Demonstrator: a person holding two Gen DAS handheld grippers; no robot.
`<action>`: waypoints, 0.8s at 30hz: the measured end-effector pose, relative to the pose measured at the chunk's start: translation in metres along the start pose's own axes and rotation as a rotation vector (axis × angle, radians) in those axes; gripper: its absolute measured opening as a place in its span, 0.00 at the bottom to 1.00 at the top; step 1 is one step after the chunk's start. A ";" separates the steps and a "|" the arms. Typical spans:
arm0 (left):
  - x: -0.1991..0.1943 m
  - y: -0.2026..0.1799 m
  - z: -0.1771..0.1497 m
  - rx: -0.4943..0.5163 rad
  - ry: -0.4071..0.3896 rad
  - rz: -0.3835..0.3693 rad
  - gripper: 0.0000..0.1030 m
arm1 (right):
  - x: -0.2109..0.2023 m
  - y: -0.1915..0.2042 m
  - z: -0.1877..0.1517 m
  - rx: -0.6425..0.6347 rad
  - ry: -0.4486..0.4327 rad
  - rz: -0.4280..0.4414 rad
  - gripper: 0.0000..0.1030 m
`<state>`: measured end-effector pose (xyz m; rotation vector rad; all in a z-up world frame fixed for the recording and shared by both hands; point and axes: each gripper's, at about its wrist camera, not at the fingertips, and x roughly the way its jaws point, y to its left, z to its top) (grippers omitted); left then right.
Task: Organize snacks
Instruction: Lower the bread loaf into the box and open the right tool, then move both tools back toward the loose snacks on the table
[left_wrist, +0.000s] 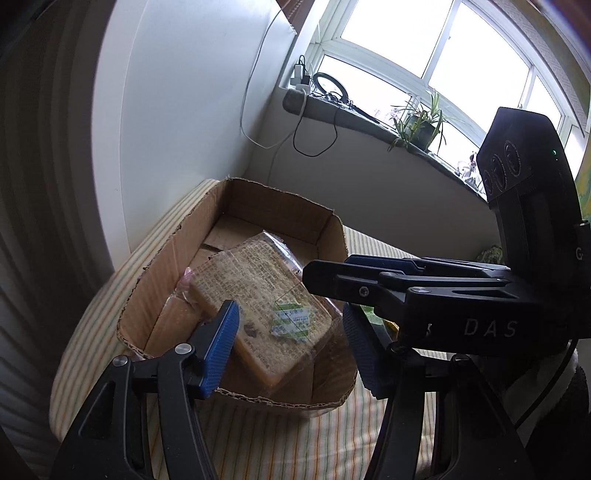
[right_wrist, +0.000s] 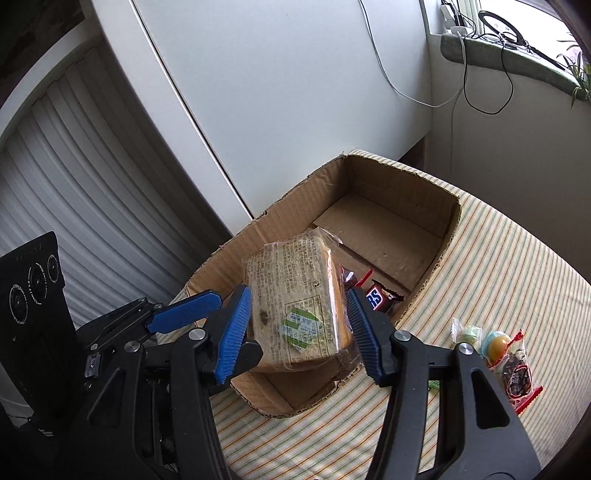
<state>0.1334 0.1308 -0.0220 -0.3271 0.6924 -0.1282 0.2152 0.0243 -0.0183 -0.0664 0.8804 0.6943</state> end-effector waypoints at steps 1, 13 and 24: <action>-0.001 0.000 0.000 0.001 -0.002 0.001 0.56 | -0.002 0.000 0.000 0.001 -0.002 -0.002 0.55; -0.012 -0.007 -0.006 0.022 -0.015 0.027 0.57 | -0.039 -0.010 -0.009 0.011 -0.064 -0.080 0.74; -0.020 -0.027 -0.014 0.045 -0.023 0.013 0.57 | -0.105 -0.057 -0.048 0.065 -0.145 -0.187 0.87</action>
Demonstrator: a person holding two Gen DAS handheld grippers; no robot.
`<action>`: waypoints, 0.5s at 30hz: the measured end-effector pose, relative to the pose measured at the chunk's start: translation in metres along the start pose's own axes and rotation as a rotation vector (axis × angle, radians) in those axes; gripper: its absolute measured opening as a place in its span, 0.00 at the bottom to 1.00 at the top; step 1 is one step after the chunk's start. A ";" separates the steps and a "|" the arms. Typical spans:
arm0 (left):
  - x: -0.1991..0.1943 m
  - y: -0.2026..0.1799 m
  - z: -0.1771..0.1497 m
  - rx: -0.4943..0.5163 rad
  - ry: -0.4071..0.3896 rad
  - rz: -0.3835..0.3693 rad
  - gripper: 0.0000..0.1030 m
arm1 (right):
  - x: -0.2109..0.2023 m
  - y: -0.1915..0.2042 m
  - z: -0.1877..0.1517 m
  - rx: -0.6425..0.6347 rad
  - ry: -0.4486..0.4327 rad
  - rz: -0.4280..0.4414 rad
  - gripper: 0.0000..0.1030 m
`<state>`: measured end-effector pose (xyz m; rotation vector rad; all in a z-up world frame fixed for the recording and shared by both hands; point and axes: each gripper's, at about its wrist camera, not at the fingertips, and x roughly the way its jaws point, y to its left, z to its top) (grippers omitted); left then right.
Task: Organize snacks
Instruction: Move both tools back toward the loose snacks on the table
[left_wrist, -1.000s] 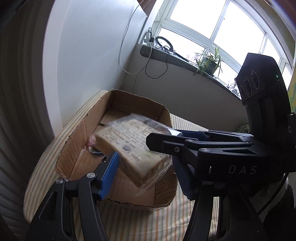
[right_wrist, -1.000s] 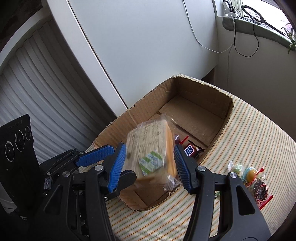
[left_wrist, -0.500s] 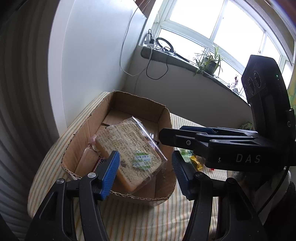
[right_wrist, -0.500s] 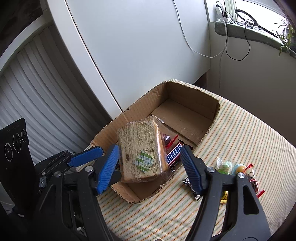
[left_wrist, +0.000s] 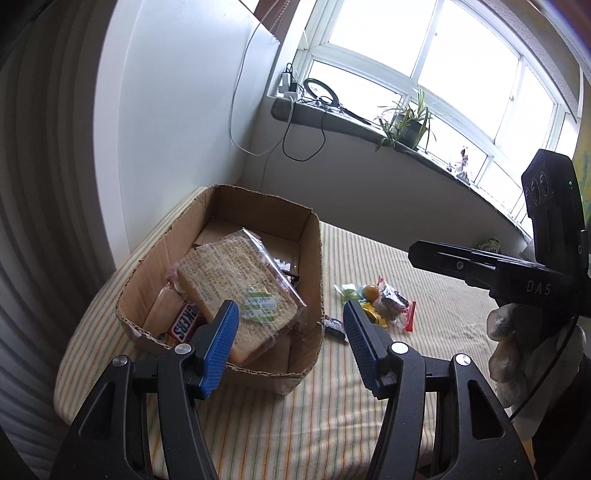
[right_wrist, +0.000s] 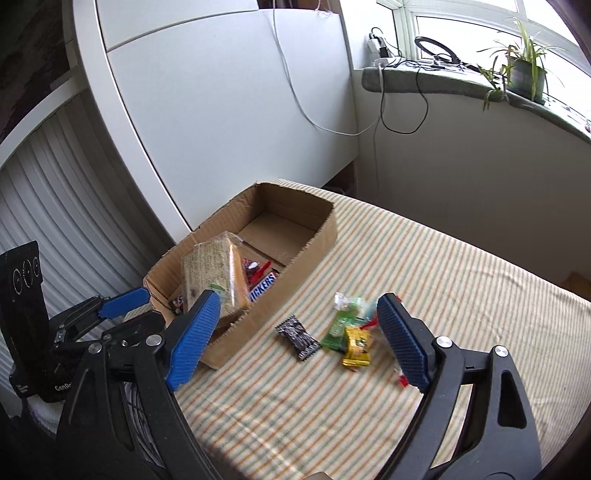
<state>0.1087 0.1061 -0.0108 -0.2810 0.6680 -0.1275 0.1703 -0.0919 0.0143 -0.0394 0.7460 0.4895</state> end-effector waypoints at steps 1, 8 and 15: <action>0.000 -0.004 -0.001 0.005 -0.001 -0.003 0.57 | -0.005 -0.007 -0.004 0.007 -0.005 -0.013 0.87; 0.007 -0.035 -0.009 0.044 0.006 -0.044 0.57 | -0.030 -0.056 -0.030 0.051 -0.019 -0.108 0.87; 0.024 -0.068 -0.020 0.095 0.038 -0.084 0.57 | -0.031 -0.090 -0.049 0.071 -0.001 -0.134 0.87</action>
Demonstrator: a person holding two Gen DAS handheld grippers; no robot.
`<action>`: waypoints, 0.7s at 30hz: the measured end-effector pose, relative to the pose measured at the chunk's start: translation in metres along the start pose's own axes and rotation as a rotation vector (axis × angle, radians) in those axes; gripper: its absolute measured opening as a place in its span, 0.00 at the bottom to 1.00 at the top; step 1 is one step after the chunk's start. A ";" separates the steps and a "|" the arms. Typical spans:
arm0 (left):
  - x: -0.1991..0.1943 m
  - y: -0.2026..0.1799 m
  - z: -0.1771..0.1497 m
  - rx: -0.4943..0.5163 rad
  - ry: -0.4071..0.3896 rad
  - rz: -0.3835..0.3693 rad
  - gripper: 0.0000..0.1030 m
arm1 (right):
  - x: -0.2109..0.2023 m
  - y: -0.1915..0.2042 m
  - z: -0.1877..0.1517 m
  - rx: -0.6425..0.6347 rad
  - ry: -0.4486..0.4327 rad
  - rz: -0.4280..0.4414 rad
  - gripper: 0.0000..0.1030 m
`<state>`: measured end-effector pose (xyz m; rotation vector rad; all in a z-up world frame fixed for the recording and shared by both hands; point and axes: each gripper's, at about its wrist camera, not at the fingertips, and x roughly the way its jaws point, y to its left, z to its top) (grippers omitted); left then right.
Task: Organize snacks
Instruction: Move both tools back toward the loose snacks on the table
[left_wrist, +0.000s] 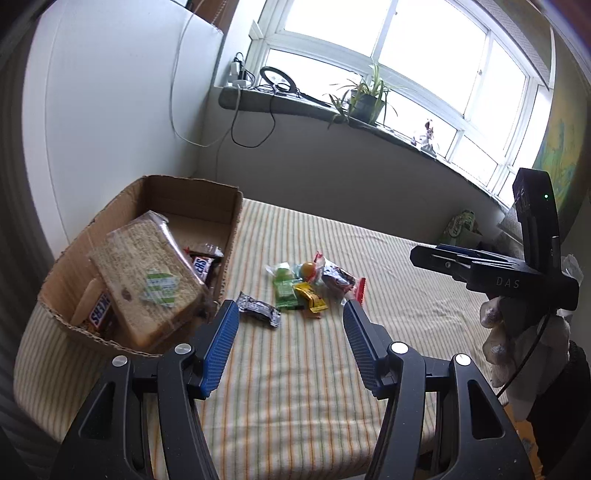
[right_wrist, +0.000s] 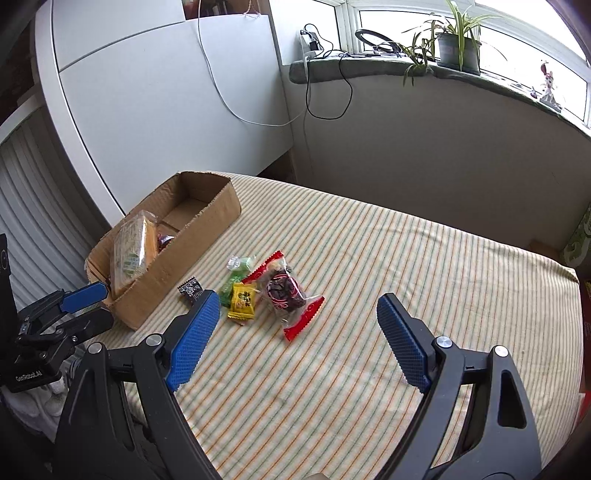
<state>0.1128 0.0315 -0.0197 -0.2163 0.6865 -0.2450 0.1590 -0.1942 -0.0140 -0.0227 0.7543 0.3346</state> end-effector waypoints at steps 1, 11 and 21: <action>0.004 -0.003 -0.001 0.005 0.004 -0.002 0.57 | 0.002 -0.002 -0.001 -0.007 0.006 0.000 0.87; 0.044 -0.028 -0.007 0.054 0.074 -0.033 0.39 | 0.041 0.002 0.001 -0.085 0.094 0.093 0.70; 0.088 -0.028 0.000 0.057 0.134 -0.016 0.36 | 0.095 0.000 0.006 -0.115 0.180 0.138 0.60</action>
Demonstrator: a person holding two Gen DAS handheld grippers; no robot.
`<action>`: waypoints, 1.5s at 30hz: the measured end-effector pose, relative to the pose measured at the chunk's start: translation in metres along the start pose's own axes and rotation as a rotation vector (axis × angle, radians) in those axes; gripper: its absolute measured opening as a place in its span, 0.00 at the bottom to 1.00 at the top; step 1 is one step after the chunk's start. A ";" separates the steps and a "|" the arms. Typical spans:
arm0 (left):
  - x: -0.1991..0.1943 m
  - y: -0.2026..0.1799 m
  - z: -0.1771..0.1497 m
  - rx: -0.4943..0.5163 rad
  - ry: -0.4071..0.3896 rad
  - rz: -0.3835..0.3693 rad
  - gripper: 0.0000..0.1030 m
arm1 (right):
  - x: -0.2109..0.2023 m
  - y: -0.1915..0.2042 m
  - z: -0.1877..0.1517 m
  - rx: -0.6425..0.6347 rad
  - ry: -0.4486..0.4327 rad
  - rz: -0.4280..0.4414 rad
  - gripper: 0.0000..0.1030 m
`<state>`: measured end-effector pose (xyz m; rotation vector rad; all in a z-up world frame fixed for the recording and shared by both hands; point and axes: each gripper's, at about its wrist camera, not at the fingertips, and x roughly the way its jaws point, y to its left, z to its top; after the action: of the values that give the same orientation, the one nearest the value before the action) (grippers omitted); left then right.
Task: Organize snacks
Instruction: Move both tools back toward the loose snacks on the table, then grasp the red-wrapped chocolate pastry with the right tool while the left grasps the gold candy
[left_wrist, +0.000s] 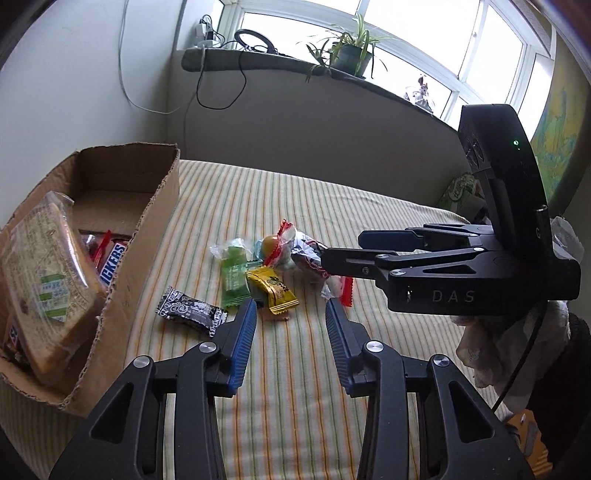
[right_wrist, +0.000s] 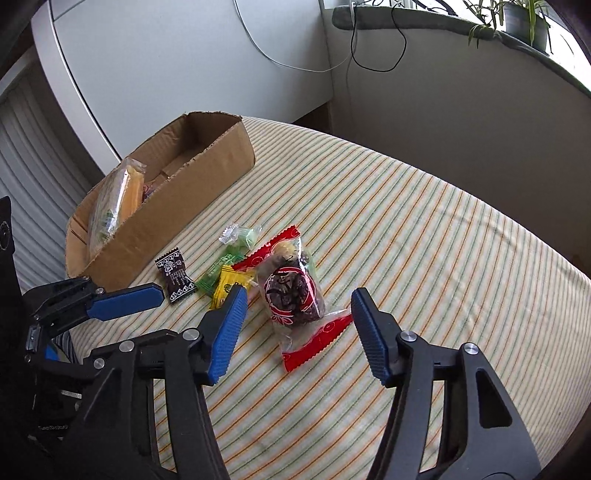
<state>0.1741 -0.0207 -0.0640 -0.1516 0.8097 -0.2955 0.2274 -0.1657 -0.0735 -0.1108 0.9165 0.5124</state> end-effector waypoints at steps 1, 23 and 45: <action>0.003 0.001 0.001 0.001 0.005 0.000 0.36 | 0.003 -0.002 0.001 0.000 0.005 0.011 0.60; 0.047 -0.003 0.015 0.039 0.091 0.002 0.33 | 0.038 -0.021 0.007 0.001 0.068 0.045 0.40; 0.070 -0.025 0.020 0.140 0.098 0.094 0.10 | 0.015 -0.044 -0.014 0.054 0.031 0.029 0.35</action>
<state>0.2288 -0.0664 -0.0924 0.0327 0.8875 -0.2712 0.2457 -0.2028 -0.0995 -0.0567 0.9622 0.5139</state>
